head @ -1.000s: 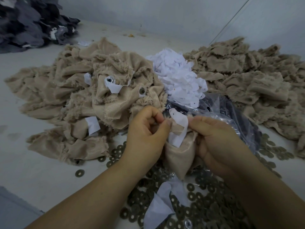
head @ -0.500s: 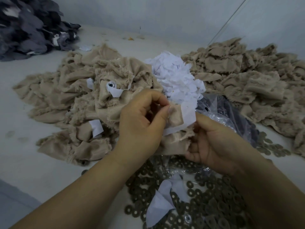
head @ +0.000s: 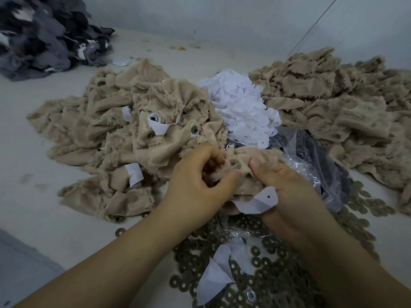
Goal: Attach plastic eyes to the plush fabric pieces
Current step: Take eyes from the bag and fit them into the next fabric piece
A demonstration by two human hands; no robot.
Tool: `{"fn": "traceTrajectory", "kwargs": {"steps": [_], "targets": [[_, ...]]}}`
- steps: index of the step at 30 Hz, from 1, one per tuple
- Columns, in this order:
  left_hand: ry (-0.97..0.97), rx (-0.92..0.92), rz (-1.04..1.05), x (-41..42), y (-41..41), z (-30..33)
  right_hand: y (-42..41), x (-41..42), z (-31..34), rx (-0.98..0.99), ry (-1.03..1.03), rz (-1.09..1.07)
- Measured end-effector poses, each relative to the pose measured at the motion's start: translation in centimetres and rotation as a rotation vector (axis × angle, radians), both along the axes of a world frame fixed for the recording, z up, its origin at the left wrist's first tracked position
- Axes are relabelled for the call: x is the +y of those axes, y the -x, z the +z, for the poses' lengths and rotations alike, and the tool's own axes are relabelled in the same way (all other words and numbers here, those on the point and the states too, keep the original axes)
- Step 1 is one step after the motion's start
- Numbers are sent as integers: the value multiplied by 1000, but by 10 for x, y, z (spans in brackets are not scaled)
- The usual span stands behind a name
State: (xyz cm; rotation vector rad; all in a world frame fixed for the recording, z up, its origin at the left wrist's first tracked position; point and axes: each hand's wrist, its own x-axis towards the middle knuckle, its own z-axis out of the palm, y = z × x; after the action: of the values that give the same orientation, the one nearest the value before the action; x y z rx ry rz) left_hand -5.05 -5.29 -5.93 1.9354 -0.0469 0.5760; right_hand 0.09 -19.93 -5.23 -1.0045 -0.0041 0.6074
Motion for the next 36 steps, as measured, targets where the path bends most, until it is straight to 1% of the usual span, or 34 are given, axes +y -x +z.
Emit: {"fn": "traceTrajectory", "kwargs": {"steps": [2,4,5,8,10,13,16,19,20,22,24,25,27,29,30,32,36], "targets": [[-27,10,69,-3,-5,0,2,0,-1,-39,-18,-14],[-9,18,106,-5,-11,0,2,-1,-4,-40,-51,-3],[27,25,110,-6,-13,-1,1,-1,-6,-32,-66,1],[235,65,60,-8,-16,1,-4,-2,-6,12,-91,-13],[294,100,33,-10,-15,2,-6,-3,-7,56,-108,-22],[213,113,3,-12,-13,2,-4,-4,-6,64,-45,69],[141,133,-31,-13,-12,1,-7,-3,-8,134,33,72],[94,132,40,-13,-15,-1,-10,-3,-8,200,67,60],[48,108,67,-11,-16,0,-11,-3,-8,216,67,56],[-151,10,65,-7,-17,5,-13,-5,-10,246,45,53],[-347,-100,-74,-1,-17,11,-14,-6,-11,266,30,46],[-413,-105,-184,0,-15,15,-15,-7,-12,274,31,42],[-555,-28,-383,1,-13,21,-16,-7,-12,306,23,45],[-788,29,-475,-1,-14,23,-16,-5,-12,315,23,29],[-865,42,-497,-2,-14,21,-16,-4,-13,314,30,16],[-916,42,-503,-5,-13,18,-16,-3,-14,323,42,-6],[-944,-36,-508,-9,-11,10,-15,-1,-14,342,61,-19]]}}
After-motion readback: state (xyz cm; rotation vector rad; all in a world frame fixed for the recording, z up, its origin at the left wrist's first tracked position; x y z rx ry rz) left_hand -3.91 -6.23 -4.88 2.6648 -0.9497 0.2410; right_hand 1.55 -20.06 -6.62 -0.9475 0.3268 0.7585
